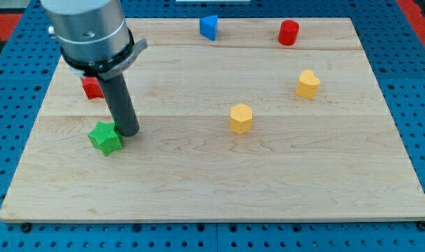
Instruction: Slide the yellow hexagon down
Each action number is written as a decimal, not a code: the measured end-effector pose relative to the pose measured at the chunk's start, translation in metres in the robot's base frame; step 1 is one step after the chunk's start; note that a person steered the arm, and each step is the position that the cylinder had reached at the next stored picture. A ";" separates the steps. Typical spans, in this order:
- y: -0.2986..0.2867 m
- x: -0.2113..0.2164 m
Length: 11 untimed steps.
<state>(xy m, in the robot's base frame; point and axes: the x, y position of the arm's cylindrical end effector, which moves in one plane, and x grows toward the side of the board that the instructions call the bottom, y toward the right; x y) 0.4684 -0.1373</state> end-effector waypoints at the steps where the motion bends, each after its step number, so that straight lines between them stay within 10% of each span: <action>1: -0.018 -0.010; 3: -0.029 0.039; 8: 0.142 -0.075; 11: 0.203 0.017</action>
